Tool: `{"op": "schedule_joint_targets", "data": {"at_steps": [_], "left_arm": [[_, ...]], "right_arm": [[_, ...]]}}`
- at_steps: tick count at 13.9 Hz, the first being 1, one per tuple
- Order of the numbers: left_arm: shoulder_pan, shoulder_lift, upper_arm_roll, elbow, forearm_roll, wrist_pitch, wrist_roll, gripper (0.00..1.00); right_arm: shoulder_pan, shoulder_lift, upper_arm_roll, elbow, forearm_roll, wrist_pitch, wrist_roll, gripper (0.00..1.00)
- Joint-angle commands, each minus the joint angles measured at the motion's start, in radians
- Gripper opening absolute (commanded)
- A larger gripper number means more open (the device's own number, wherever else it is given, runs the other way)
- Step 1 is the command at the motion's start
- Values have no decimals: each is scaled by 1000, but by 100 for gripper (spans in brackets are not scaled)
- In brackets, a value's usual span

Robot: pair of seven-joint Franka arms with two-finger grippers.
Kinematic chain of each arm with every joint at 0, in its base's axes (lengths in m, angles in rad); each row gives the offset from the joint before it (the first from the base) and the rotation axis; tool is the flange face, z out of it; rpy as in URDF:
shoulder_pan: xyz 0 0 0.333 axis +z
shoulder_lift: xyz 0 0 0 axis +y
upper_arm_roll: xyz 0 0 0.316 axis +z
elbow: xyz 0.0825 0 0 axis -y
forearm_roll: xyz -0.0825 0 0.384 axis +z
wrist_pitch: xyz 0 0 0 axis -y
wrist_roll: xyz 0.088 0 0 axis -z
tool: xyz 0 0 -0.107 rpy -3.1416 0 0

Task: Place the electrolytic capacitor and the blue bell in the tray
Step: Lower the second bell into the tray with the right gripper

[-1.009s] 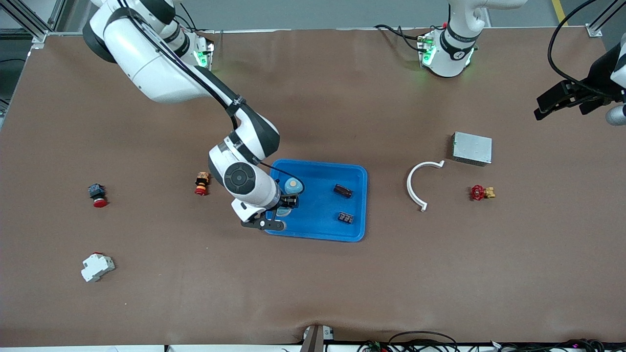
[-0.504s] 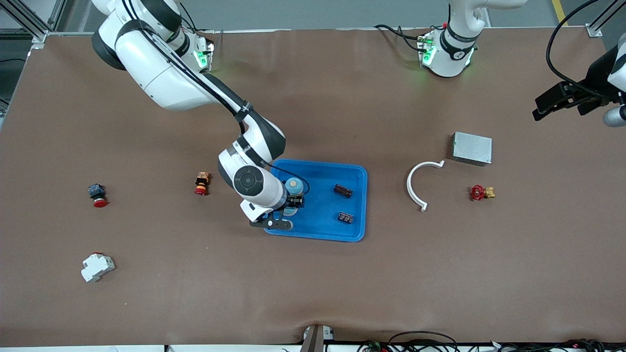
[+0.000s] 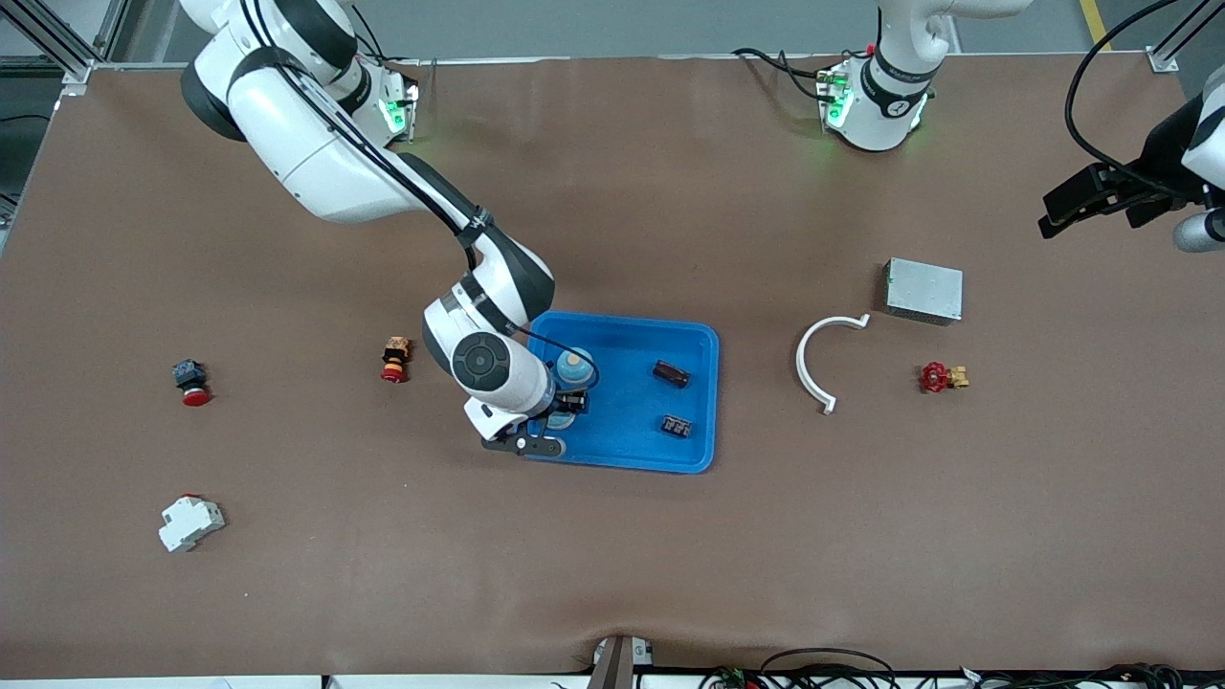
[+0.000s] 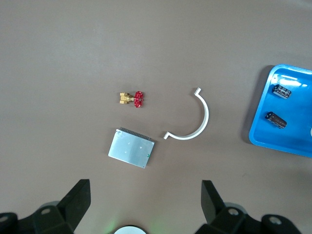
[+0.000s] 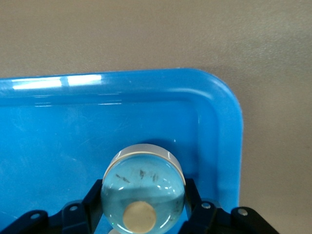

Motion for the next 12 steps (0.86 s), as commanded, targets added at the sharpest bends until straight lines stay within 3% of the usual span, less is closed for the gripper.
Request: {"op": "schedule_joint_targets", "data": {"at_steps": [1,3,5,6,7,8,12], "left_arm": [[-5,-1,-15,-8,22,15,-9,100],[-3,-4,-18,-8,22,15,-9,100],[-2,-4,-21,-8,22,15,-8,100],[0,-3,-23,-8,22,15,-8,100],[-2,-1,-23,-8,22,18,-8,100],[-2,0,-23,-9,22,18,-8,100],[0,-4,-21,-8,22,17,-8,100]], "right_arm": [[23,23,-7,36,-5,4,5,7],[23,23,-7,34,-5,4,7,9],[23,21,-7,33,-5,2,7,20],[25,18,-7,31,-7,2,7,30],[25,18,-7,31,-7,2,7,51],[25,15,-7,31,-8,1,7,98],[23,-11,-6,28,-12,-13,4,100]]}}
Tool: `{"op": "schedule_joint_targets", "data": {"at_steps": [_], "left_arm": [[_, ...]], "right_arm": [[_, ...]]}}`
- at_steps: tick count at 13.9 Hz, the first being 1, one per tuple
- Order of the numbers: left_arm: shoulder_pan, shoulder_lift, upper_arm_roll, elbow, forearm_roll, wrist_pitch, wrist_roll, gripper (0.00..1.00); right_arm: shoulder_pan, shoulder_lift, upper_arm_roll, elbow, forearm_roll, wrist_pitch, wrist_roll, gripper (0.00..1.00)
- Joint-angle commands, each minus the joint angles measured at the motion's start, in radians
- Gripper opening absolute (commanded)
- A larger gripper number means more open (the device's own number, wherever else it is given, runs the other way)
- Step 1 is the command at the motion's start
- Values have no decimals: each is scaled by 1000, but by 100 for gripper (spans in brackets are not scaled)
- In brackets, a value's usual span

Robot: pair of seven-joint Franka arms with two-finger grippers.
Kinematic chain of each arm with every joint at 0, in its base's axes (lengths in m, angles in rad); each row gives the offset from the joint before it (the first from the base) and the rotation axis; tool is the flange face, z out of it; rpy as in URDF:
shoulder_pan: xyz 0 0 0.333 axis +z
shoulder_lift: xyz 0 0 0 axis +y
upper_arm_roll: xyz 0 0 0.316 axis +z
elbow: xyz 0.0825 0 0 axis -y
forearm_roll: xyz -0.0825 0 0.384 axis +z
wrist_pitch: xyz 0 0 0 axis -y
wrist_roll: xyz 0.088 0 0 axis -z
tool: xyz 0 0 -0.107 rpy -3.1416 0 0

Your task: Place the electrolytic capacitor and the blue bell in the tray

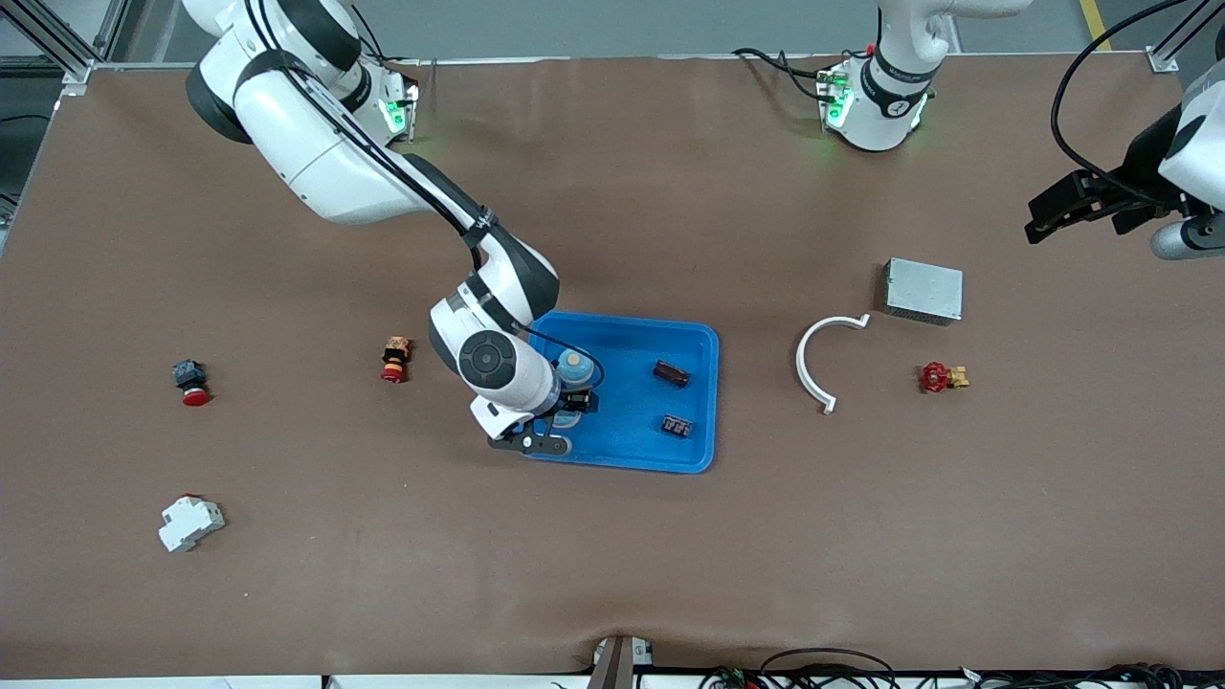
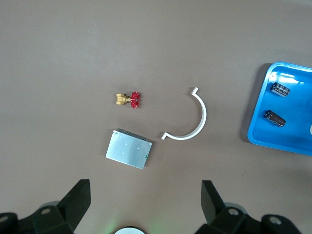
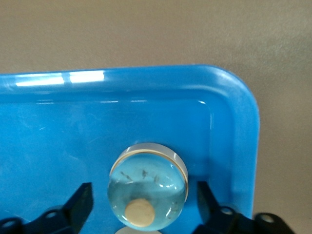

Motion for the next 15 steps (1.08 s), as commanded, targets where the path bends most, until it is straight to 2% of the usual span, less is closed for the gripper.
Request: {"op": "schedule_joint_targets", "data": {"at_steps": [1,5,9,11,13,15], "left_arm": [[2,-14,-7,-5,22,7,-7,100],[5,-16,-6,1,22,7,-9,100],[-1,-16,-17,0,51,-3,-7,100],[-1,-16,-21,-2,51,-3,-9,100],[-1,-22,-21,1,51,-11,-7,100],[-1,-20,-23,3,51,-11,-9,100]], "right_arm": [[14,-27,-5,14,-7,-33,5,100],[10,-99,12,11,8,-158,20,100],[-33,-223,83,-11,12,-357,46,100],[-71,-352,94,-96,39,-415,43,100],[-107,-499,94,-219,79,-418,22,100],[-112,-617,94,-323,82,-419,16,100]]}}
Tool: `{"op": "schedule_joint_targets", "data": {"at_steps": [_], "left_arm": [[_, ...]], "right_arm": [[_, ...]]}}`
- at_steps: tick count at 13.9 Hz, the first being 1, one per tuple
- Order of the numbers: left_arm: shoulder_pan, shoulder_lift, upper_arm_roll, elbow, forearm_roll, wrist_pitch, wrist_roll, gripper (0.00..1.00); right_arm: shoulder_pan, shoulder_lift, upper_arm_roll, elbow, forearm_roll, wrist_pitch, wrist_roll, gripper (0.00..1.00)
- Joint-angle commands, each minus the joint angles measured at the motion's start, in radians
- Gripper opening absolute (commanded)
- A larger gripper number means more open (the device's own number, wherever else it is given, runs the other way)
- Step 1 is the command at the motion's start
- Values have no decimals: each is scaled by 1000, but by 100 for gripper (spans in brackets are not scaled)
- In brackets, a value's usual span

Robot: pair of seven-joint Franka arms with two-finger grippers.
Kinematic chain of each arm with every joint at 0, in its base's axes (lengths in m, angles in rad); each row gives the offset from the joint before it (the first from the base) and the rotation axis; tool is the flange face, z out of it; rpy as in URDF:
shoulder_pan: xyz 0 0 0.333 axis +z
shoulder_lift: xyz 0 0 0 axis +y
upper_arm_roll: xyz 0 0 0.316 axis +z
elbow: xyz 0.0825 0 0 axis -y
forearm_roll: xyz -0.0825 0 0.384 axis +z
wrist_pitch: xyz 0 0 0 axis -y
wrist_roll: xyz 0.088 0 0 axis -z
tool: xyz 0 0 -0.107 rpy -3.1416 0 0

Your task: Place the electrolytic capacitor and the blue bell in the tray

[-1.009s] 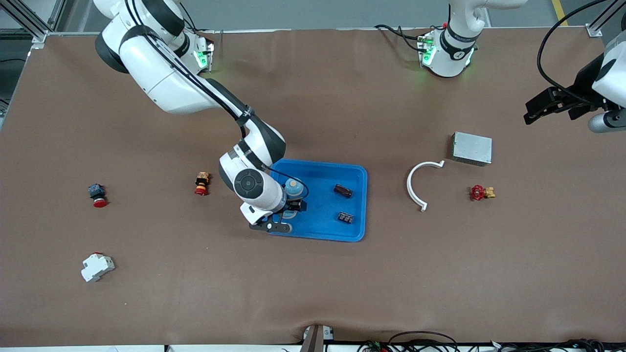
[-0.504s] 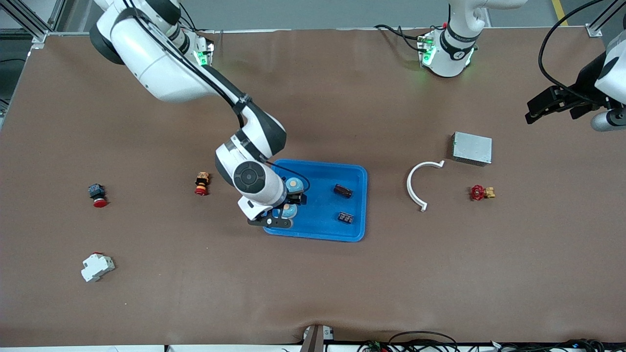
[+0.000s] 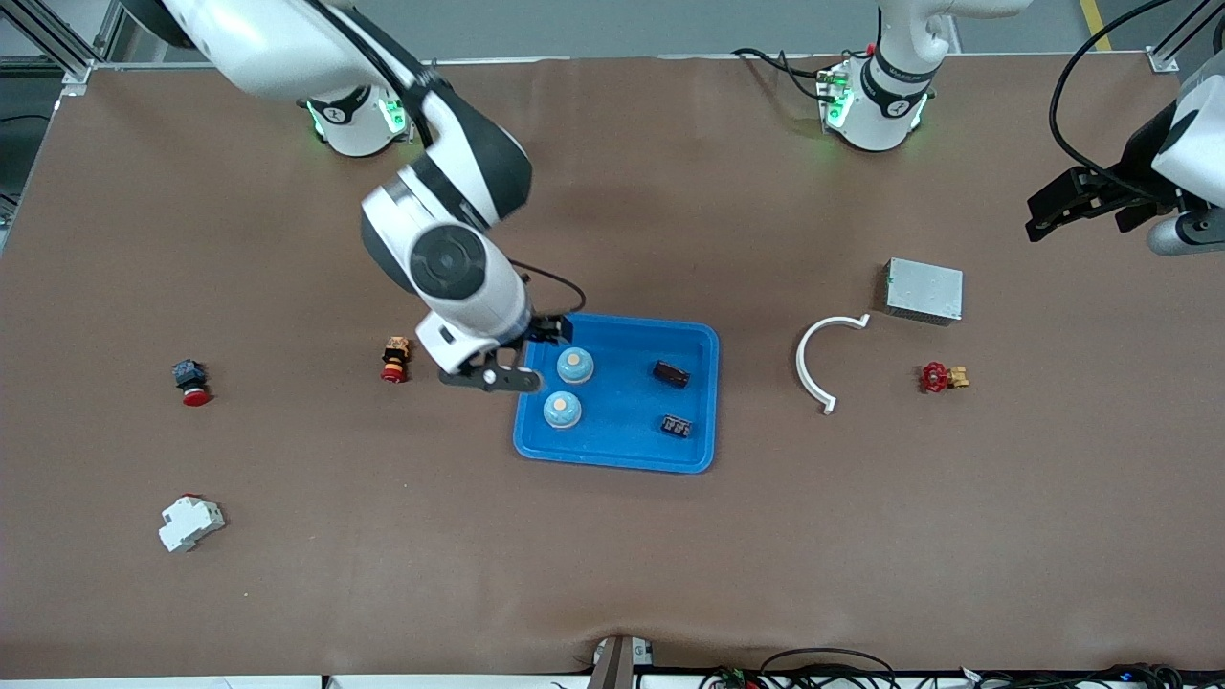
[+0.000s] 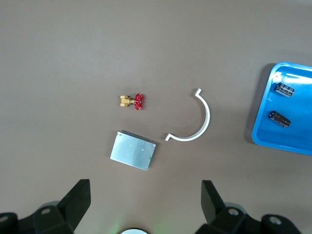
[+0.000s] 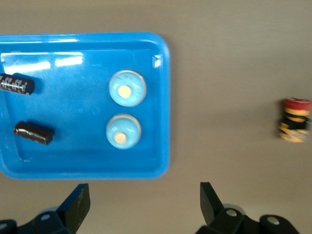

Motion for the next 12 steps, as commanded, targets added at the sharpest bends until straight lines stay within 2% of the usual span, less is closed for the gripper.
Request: {"op": "schedule_joint_targets", "data": {"at_steps": [1,4,7,8,10,12], "left_arm": [[-2,-14,-7,-3,24,-10,-8,100],[-2,-14,-7,-1,24,-14,-6,100],[-2,-13,-7,-1,24,-14,-6,100],[-2,-13,-7,-3,24,-14,-6,100],[-1,-14,-7,-3,24,-14,-6,100],[-1,-13,-7,-3,24,-14,-8,100]], "right_arm": [[-37,-216,14,-230,21,24,-8,100],[-46,-309,11,-269,53,-33,-24,100],[-127,-401,6,-268,145,-129,-172,100],[-152,-436,3,-268,151,-160,-212,100],[-180,-502,-47,-268,157,-212,-298,100],[-181,-546,-154,-266,193,-254,-419,100]]}}
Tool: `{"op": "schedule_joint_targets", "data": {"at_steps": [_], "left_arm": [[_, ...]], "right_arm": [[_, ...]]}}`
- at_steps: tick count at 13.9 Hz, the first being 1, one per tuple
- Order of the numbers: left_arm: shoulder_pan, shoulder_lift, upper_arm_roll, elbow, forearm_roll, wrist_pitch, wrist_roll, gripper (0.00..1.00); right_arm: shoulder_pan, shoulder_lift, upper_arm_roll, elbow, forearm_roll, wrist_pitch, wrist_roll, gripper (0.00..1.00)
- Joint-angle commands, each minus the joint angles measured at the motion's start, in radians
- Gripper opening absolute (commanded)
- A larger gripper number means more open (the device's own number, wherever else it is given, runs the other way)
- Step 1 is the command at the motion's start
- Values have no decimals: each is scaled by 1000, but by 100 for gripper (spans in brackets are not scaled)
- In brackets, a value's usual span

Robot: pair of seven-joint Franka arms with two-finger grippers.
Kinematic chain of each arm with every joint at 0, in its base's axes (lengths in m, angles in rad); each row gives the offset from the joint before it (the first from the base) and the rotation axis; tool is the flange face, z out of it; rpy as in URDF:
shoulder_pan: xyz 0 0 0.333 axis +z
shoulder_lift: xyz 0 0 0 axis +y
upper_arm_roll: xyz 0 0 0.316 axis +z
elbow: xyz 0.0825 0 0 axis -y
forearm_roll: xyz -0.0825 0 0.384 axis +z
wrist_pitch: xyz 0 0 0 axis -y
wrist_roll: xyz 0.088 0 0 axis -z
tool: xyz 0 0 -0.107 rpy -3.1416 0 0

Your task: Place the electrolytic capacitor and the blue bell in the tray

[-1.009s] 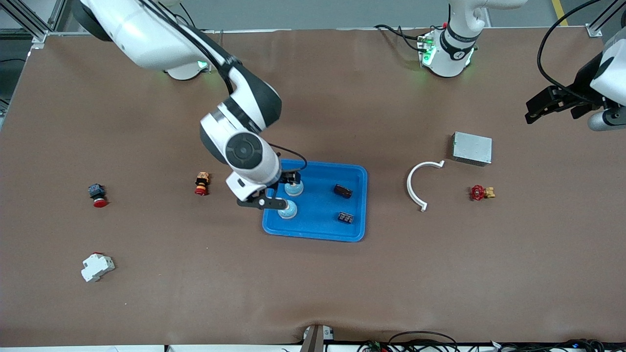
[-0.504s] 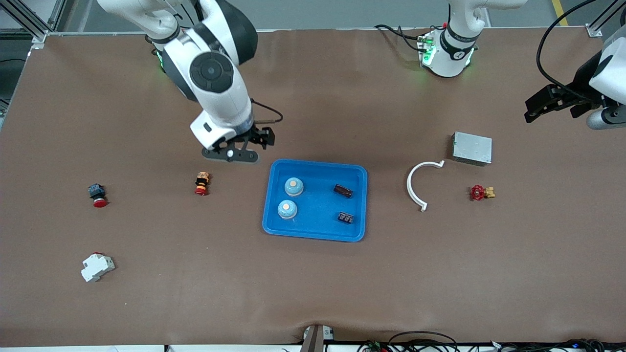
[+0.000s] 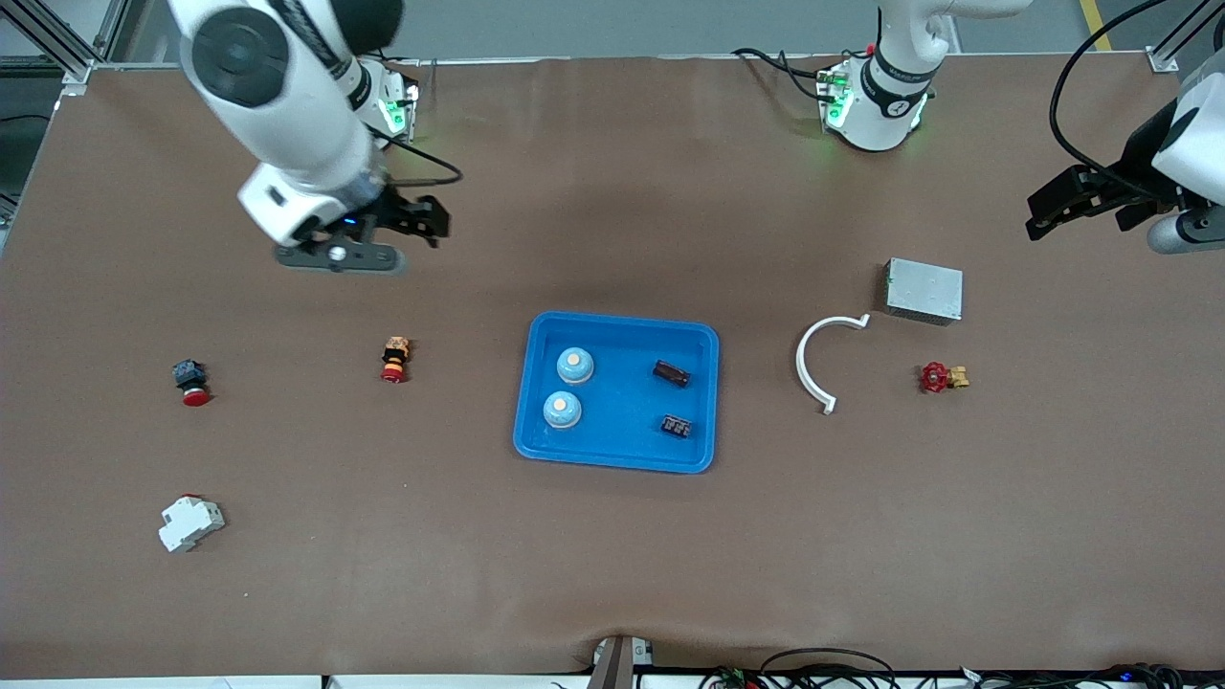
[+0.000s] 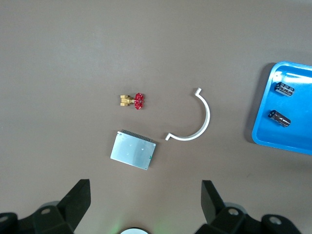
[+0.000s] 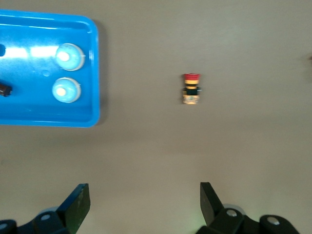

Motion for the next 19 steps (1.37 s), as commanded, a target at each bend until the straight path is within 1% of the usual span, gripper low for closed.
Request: {"op": "schedule_joint_targets", "data": {"at_steps": [1,4,5,7,9,12,14,16,19], "left_arm": [[-1,-12,-6,-3,23,-9,-8,100],[-3,-11,-6,-3,23,-1,-6,100],[-3,-11,-7,-3,23,-1,-5,100],[-1,-12,-9,-4,23,-1,-5,100],[-3,-11,-9,-4,23,-1,-5,100],[-1,-12,-9,-4,23,-4,-5,100],[-1,-14,-9,-4,23,-6,-5,100],[-1,-14,-9,-3,22,-4,-5,100],[0,-15,-9,-1,22,-6,0,100]], "right_arm": [[-17,-82,-133,-30,61,-34,-168,100],[-20,-84,-290,-2,61,-54,-283,100],[-20,-84,-330,5,61,-54,-309,100],[-45,-84,-375,7,51,-54,-381,100],[-98,-82,-383,7,48,-53,-461,100],[-97,-85,-419,16,40,-54,-469,100],[-99,-102,-421,18,34,-62,-468,100],[-97,-102,-416,18,19,-80,-468,100],[-95,-96,-412,39,18,-82,-466,100]]}}
